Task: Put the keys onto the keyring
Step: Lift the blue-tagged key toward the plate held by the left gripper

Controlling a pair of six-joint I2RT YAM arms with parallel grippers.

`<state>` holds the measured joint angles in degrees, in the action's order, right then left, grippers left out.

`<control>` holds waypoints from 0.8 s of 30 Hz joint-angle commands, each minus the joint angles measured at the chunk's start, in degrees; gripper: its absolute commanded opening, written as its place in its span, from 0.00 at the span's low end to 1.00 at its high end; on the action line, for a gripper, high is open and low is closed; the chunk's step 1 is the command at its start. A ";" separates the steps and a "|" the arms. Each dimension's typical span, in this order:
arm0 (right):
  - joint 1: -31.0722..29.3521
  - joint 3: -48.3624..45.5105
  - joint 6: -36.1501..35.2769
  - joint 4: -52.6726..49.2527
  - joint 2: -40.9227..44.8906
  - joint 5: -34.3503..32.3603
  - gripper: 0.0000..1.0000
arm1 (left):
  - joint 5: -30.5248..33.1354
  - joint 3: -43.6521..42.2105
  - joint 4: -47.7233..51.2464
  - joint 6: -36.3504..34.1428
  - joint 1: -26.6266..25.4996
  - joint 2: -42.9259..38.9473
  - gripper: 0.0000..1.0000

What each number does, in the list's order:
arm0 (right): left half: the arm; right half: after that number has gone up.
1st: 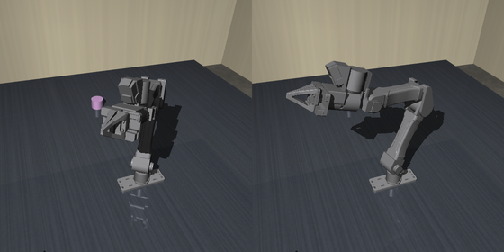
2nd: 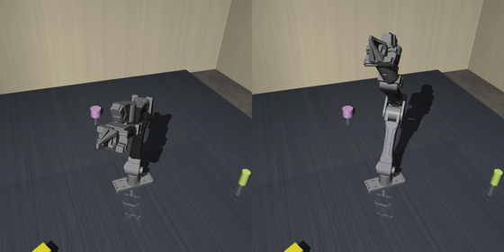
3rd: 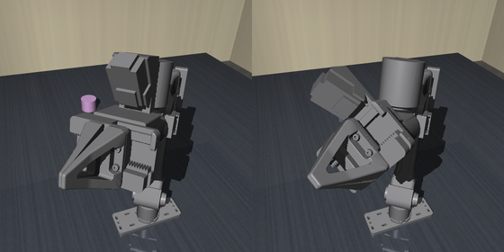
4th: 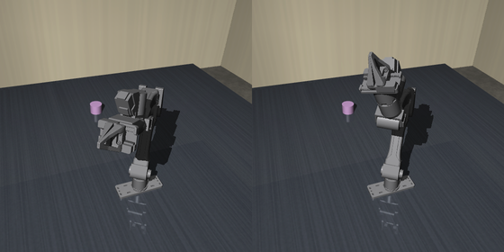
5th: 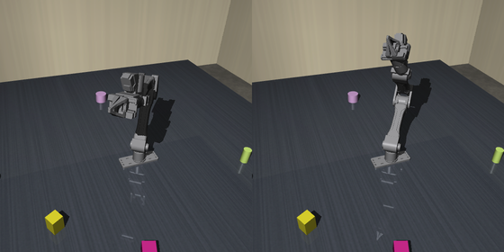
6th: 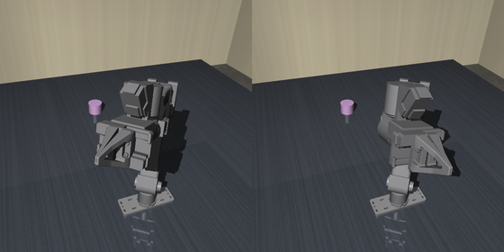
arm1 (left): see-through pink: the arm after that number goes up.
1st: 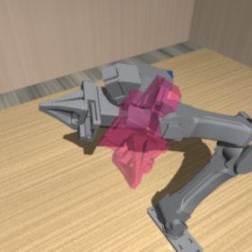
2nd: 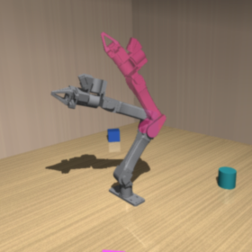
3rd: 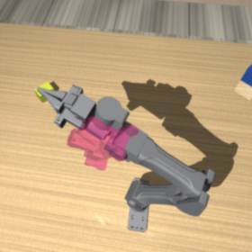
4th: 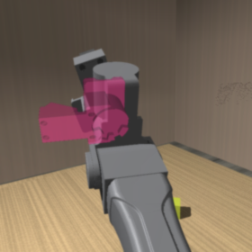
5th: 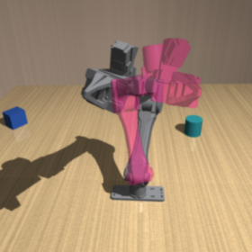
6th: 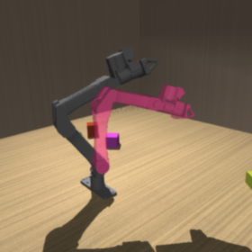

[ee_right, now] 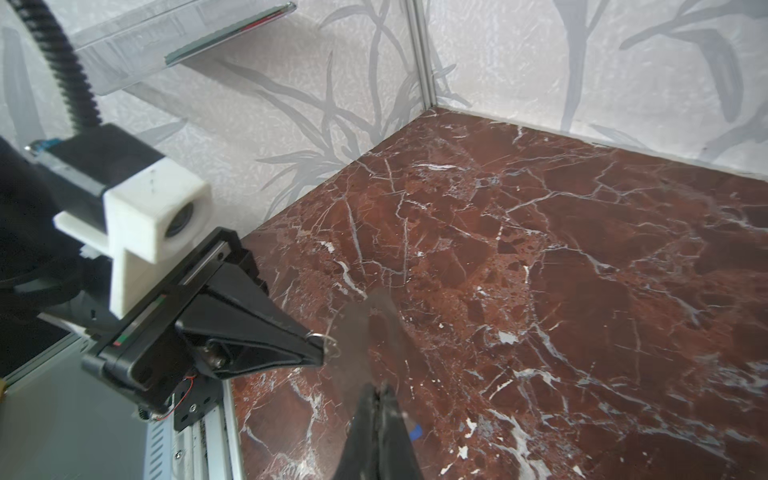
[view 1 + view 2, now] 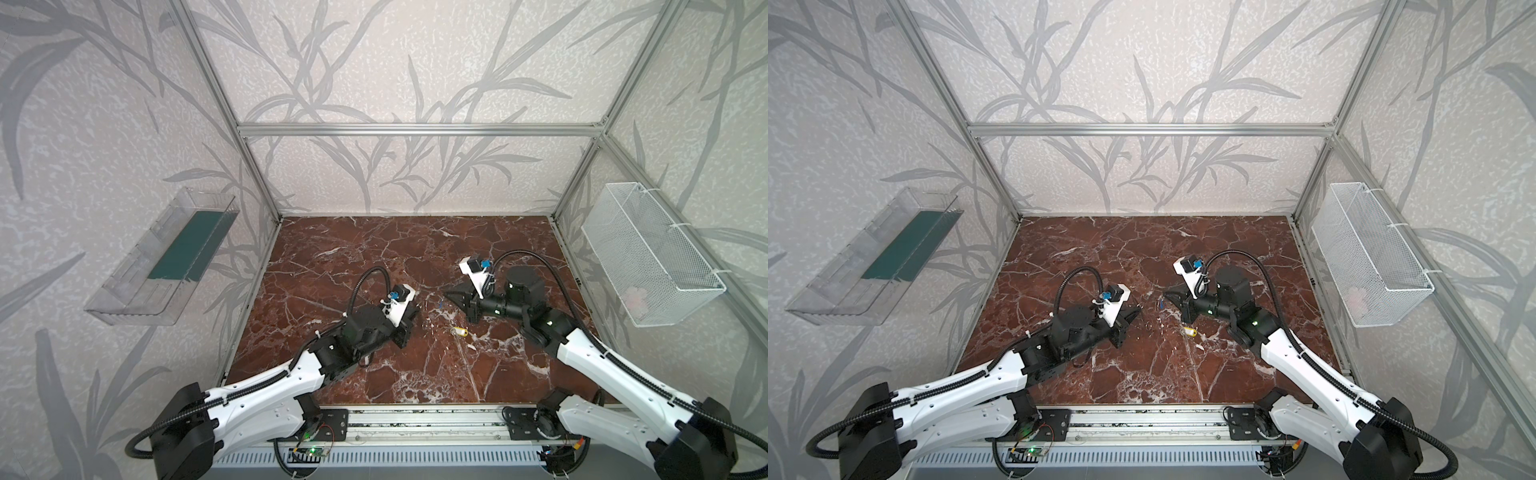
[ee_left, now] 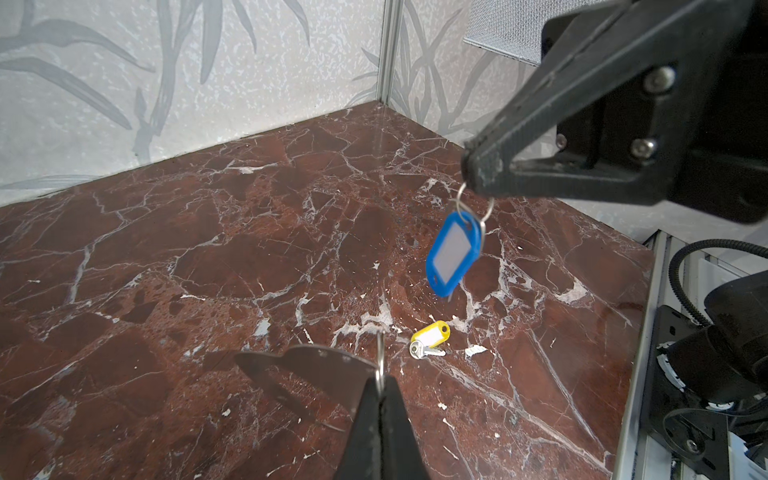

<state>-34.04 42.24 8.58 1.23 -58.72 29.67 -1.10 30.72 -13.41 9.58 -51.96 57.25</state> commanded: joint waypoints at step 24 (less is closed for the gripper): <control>-5.24 1.27 -0.51 0.96 -3.67 -1.87 0.00 | -1.66 2.09 -5.41 -0.32 -1.21 1.50 0.00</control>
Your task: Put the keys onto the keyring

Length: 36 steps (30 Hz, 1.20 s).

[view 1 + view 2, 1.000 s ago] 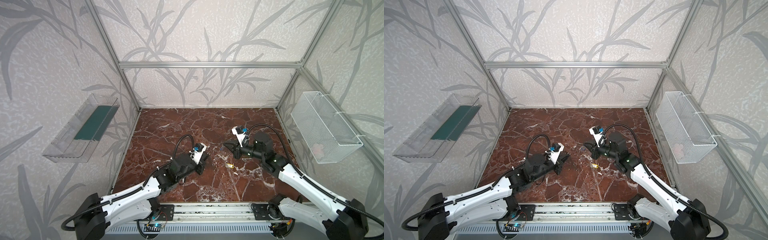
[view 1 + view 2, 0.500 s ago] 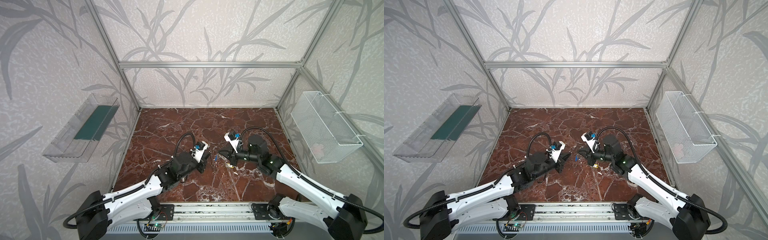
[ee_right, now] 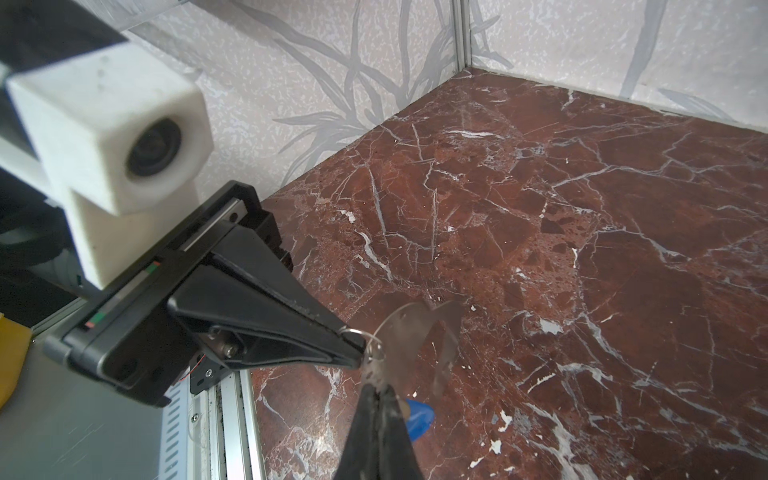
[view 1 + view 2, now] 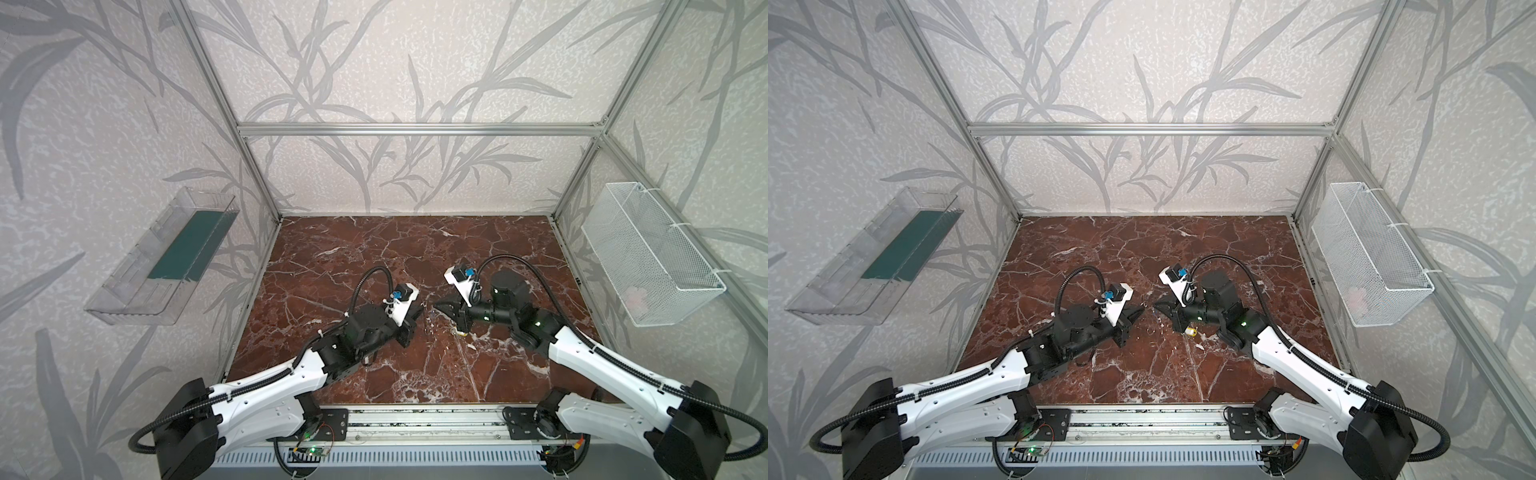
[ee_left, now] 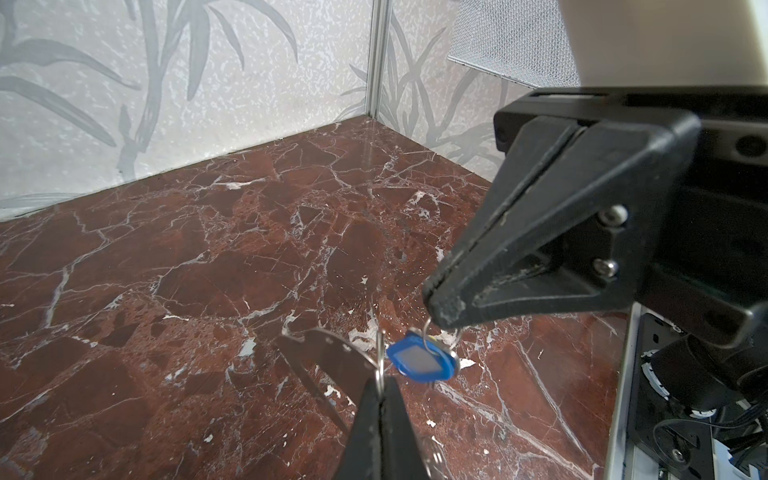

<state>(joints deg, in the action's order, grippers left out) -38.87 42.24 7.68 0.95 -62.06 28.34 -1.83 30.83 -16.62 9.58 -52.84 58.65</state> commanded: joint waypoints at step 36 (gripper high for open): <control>-0.77 1.53 1.45 2.53 -0.52 -3.00 0.00 | -3.66 2.75 -2.30 -0.74 -1.39 1.89 0.00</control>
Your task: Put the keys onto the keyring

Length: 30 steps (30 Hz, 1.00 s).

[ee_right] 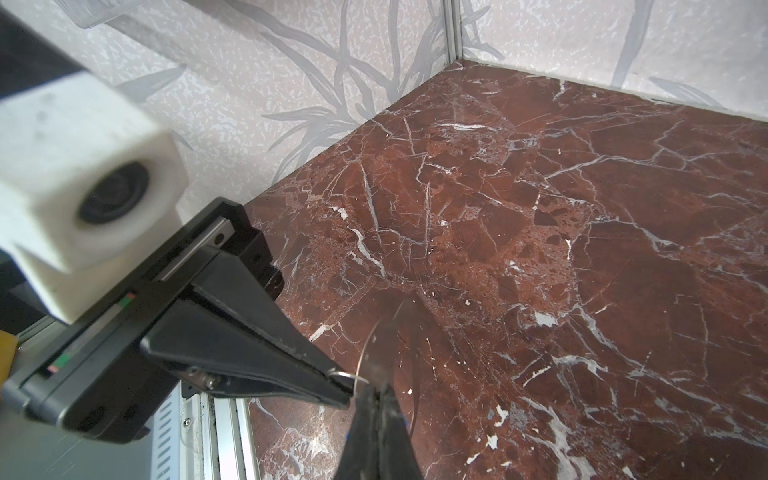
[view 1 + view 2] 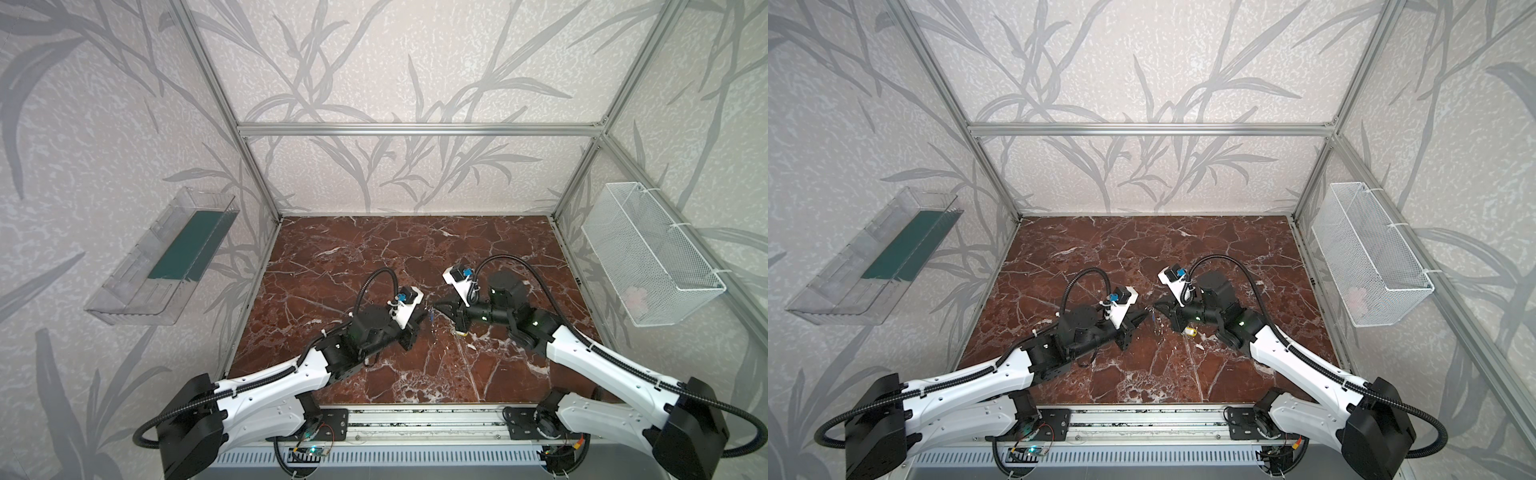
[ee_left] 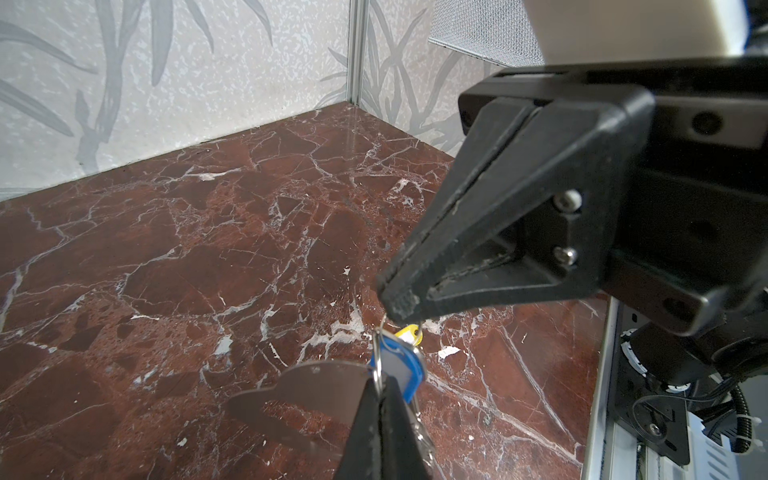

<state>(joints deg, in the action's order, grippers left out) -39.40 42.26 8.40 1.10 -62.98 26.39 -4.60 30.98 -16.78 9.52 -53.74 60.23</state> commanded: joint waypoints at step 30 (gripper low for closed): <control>-0.31 -0.06 3.20 5.05 1.84 -3.68 0.00 | 0.16 2.59 -2.20 -0.86 -0.67 -0.20 0.00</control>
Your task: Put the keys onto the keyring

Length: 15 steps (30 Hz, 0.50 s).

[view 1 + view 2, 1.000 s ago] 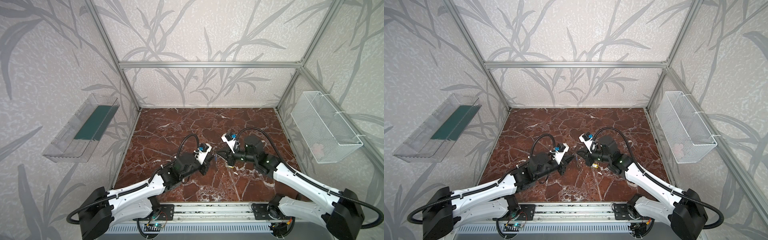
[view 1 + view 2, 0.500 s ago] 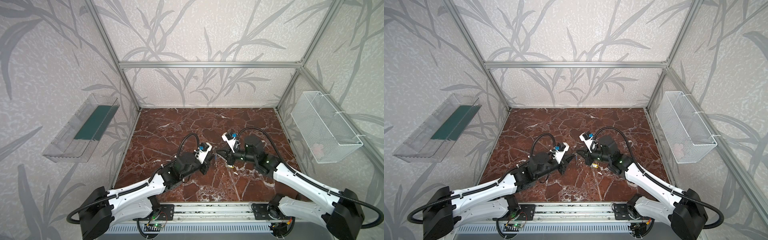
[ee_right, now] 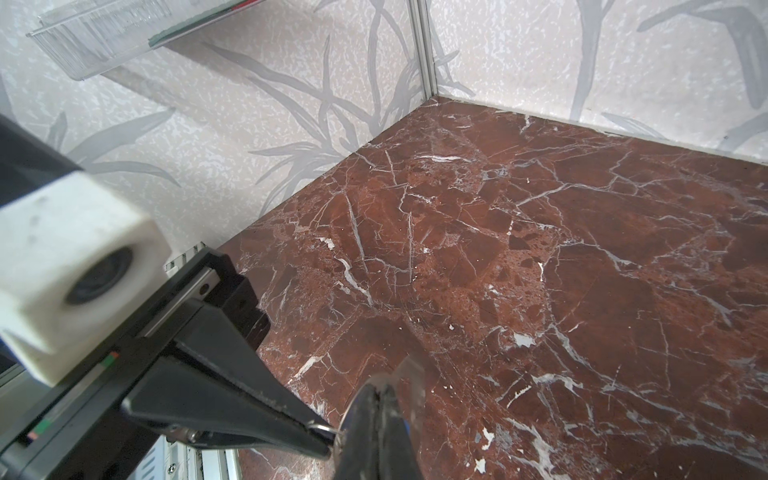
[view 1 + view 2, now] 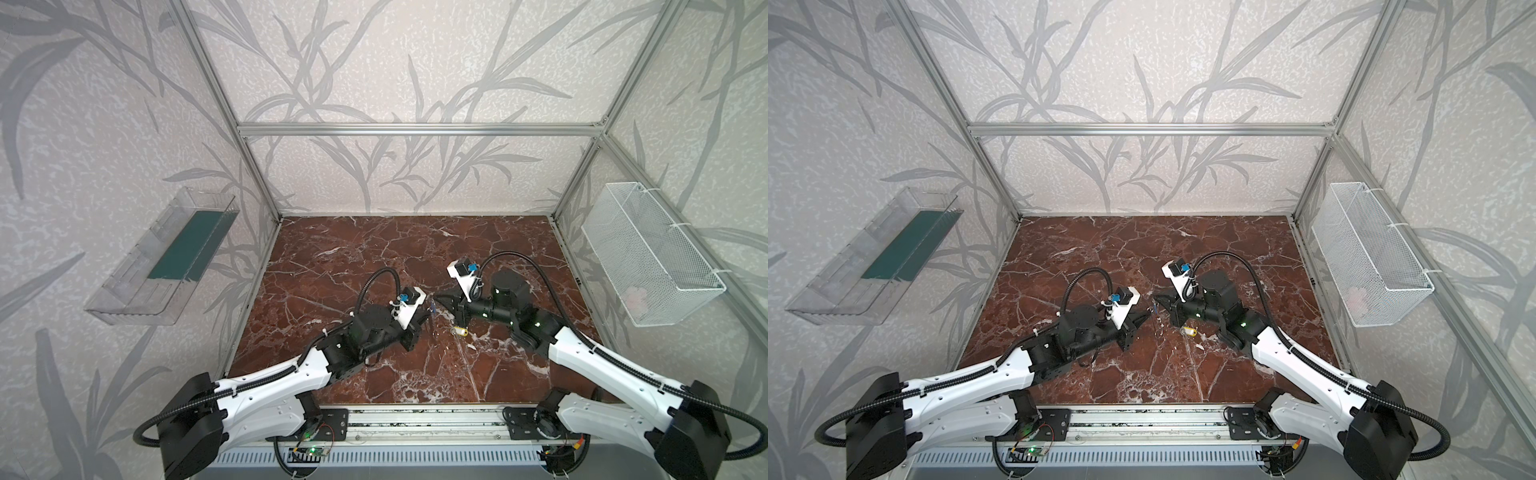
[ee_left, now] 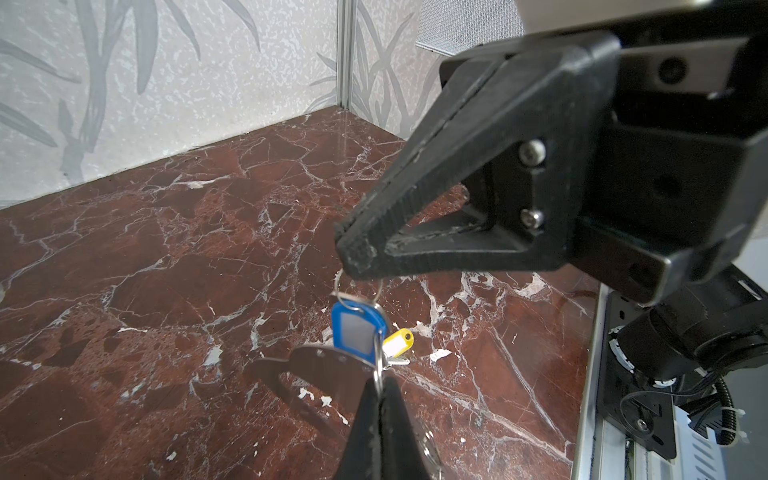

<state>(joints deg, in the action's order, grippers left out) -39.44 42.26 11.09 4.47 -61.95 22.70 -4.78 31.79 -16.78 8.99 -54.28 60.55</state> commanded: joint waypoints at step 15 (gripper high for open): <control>-3.30 -2.86 4.65 6.14 1.75 -4.30 0.00 | 14.56 -2.00 -12.32 1.84 -2.84 0.29 0.00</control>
<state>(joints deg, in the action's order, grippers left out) -41.65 40.29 13.85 6.72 -60.90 20.64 5.02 30.52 -23.79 10.15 -55.96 60.55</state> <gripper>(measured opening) 0.047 0.048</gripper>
